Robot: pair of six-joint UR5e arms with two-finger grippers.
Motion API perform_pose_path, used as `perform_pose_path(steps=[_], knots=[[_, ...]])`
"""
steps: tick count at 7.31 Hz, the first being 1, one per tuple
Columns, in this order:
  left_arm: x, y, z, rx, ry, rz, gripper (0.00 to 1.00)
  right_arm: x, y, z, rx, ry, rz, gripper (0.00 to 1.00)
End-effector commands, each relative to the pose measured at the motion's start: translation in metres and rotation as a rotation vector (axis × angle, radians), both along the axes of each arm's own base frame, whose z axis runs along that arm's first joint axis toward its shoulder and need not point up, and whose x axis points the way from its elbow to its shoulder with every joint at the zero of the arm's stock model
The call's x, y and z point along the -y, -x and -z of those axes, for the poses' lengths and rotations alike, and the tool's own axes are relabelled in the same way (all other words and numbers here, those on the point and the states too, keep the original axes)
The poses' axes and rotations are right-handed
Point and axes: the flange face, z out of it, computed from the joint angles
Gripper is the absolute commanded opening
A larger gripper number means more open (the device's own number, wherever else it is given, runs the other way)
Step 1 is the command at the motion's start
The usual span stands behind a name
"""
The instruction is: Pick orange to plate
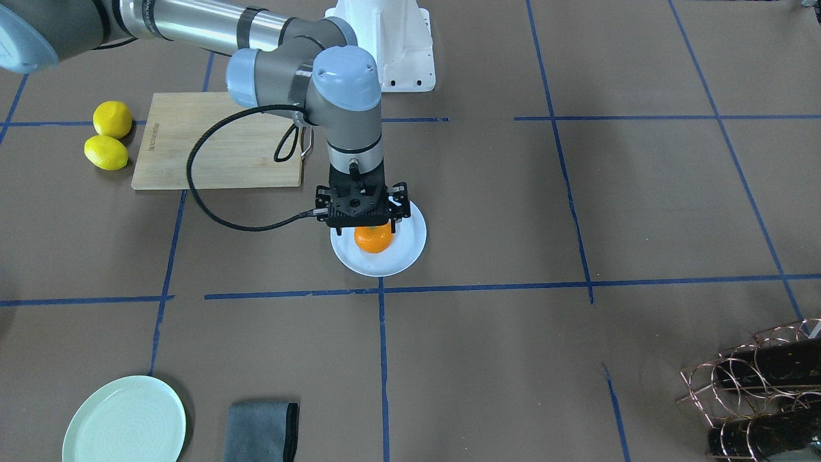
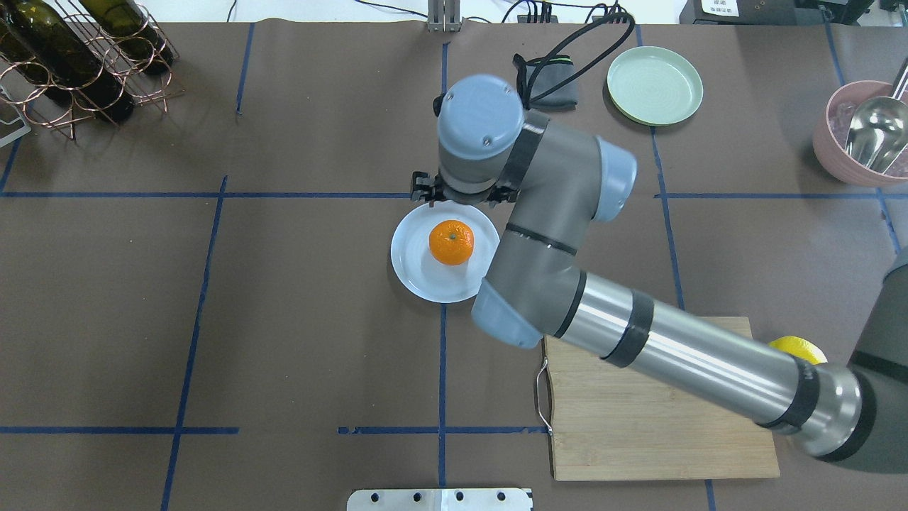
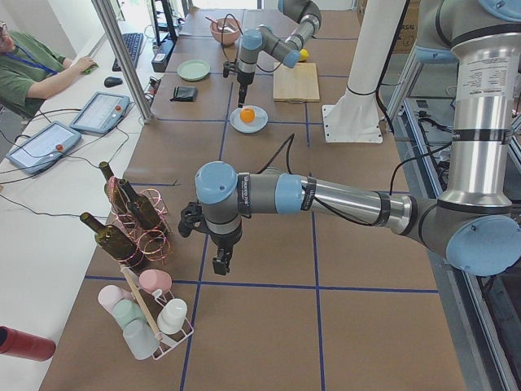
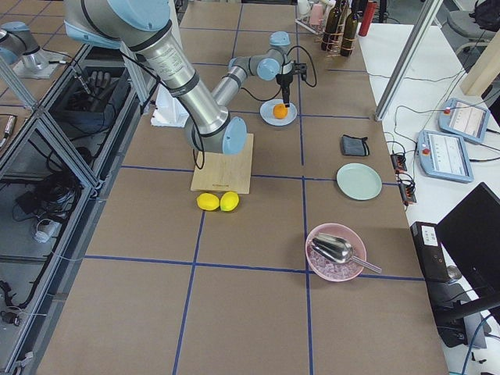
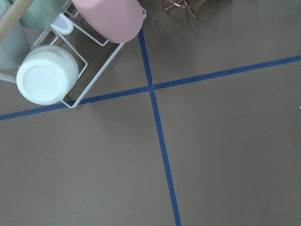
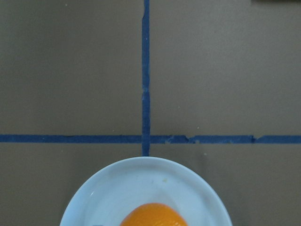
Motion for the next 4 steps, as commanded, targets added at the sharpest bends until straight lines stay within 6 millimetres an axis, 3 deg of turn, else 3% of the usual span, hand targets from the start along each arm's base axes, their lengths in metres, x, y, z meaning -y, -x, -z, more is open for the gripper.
perform_pose_path(steps=[1,2,4], knots=[[-0.007,-0.001,-0.011,-0.009,0.028,0.001,1.0,0.062,-0.138,-0.025,-0.01,-0.049,0.095,1.0],[-0.007,-0.001,-0.01,-0.012,0.027,0.002,1.0,0.073,-0.21,-0.06,-0.032,-0.101,0.16,1.0],[-0.008,-0.001,-0.009,-0.01,0.026,0.003,1.0,0.096,-0.366,-0.186,-0.133,-0.242,0.345,1.0]])
